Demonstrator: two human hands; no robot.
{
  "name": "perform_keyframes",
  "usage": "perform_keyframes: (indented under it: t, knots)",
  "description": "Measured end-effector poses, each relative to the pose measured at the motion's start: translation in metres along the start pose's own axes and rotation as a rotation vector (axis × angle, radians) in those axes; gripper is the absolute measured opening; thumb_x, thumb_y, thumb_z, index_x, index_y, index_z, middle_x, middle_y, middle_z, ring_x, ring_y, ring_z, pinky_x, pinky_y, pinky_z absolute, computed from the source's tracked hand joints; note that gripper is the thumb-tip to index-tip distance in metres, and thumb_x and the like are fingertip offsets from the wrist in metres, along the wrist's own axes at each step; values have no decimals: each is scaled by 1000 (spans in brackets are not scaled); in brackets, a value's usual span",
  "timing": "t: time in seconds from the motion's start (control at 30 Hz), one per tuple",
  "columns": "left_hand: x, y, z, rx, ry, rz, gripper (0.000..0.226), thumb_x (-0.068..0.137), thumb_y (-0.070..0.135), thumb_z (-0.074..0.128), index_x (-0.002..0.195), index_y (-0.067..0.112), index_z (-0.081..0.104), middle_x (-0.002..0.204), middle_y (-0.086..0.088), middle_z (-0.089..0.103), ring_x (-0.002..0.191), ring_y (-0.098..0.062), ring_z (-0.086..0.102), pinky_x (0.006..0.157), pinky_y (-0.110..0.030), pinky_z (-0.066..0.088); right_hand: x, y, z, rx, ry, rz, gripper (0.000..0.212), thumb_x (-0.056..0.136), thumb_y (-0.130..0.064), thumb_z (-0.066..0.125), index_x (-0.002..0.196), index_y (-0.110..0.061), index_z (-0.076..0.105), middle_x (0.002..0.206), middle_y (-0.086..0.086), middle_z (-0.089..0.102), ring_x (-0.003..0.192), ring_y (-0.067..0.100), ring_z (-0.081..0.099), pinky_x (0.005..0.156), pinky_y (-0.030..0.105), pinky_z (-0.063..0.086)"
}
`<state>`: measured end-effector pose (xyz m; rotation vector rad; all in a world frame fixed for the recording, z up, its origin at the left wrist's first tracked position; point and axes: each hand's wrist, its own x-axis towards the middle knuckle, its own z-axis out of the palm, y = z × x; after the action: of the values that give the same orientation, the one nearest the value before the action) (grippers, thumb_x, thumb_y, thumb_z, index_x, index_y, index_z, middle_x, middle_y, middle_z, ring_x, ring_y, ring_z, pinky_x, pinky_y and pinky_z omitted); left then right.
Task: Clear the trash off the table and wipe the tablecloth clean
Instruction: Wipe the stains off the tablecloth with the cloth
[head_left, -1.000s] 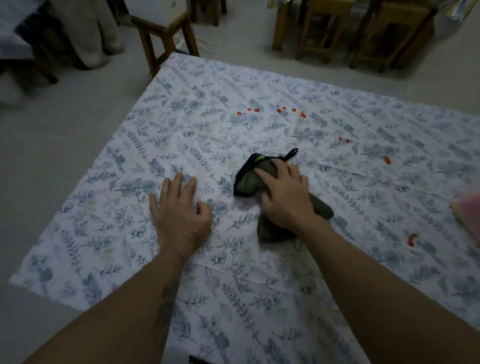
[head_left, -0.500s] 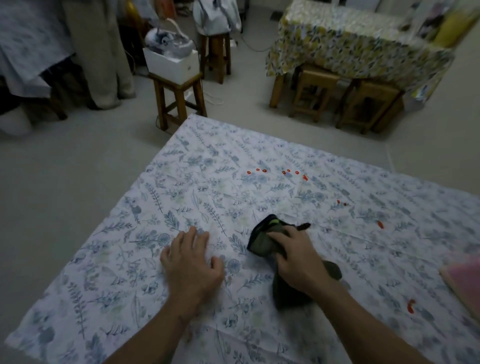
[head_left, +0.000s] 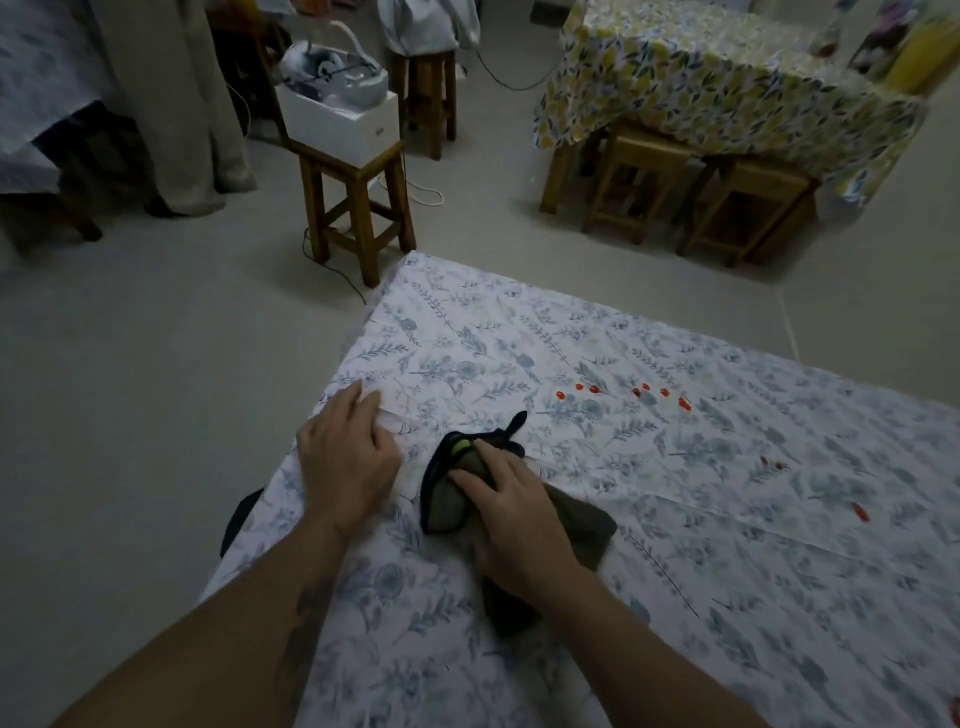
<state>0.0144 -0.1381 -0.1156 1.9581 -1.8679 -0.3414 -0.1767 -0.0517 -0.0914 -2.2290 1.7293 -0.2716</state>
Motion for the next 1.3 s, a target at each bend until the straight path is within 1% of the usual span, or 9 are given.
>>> perform_keyframes:
  t: [0.2, 0.3, 0.5, 0.57, 0.7, 0.83, 1.0, 1.2, 1.3]
  knots:
    - [-5, -5, 12, 57, 40, 19, 57, 87, 32, 41, 138, 15, 58, 152, -6, 48, 141, -23, 41, 118, -52, 21, 56, 26, 0, -41, 116, 86, 47, 87, -30, 46, 133, -21, 54, 149, 13, 44, 137, 34, 38, 117, 61, 15]
    - [-4, -4, 12, 80, 25, 3, 60, 84, 35, 43, 140, 17, 57, 153, -3, 47, 141, -21, 40, 119, -52, 21, 84, 57, -12, -47, 162, 159, 46, 90, -31, 47, 134, -19, 54, 148, 12, 44, 138, 33, 36, 119, 58, 8]
    - [-3, -2, 13, 86, 31, -5, 60, 82, 35, 48, 139, 18, 58, 153, -2, 47, 140, -20, 42, 119, -50, 21, 87, 147, -47, -34, 279, 527, 43, 88, -28, 46, 129, -18, 55, 139, 12, 47, 125, 38, 40, 111, 54, 29]
    - [-4, -1, 12, 79, 32, -7, 60, 82, 35, 48, 139, 17, 58, 153, -2, 46, 141, -19, 41, 120, -49, 20, 77, 157, -53, 29, 305, 558, 41, 90, -20, 50, 130, -14, 56, 141, 15, 47, 126, 38, 41, 107, 54, 36]
    - [-3, -1, 10, 102, 2, -7, 62, 84, 37, 44, 143, 20, 53, 156, 0, 42, 143, -17, 37, 122, -48, 18, 63, 132, -47, 109, 271, 469, 43, 89, -12, 50, 131, -9, 58, 145, 13, 46, 129, 35, 43, 107, 51, 39]
    - [-3, -1, 9, 106, -13, -12, 64, 86, 39, 41, 147, 23, 48, 159, 4, 37, 146, -14, 31, 123, -45, 14, 75, 74, -25, 207, 158, 181, 48, 85, -22, 45, 130, -14, 61, 145, 6, 50, 131, 26, 46, 108, 45, 41]
    - [-4, -2, 10, 88, 23, -6, 63, 84, 41, 40, 143, 20, 54, 155, 2, 43, 143, -16, 37, 121, -46, 19, 133, 16, 1, 186, 118, -57, 43, 92, -23, 48, 131, -12, 59, 146, 9, 49, 133, 27, 45, 106, 42, 43]
    - [-4, -1, 9, 46, 30, -8, 64, 86, 46, 38, 143, 21, 53, 155, 3, 44, 143, -15, 36, 122, -44, 17, 200, 27, -1, 52, 175, -42, 40, 93, -30, 48, 130, -19, 57, 141, 7, 51, 128, 28, 45, 111, 46, 34]
    - [-4, 0, 8, 34, 41, -4, 64, 85, 45, 39, 142, 20, 55, 153, 2, 45, 142, -15, 38, 122, -43, 17, 213, 49, -13, 29, 256, 176, 39, 91, -32, 51, 129, -24, 56, 140, 7, 46, 130, 27, 39, 114, 51, 24]
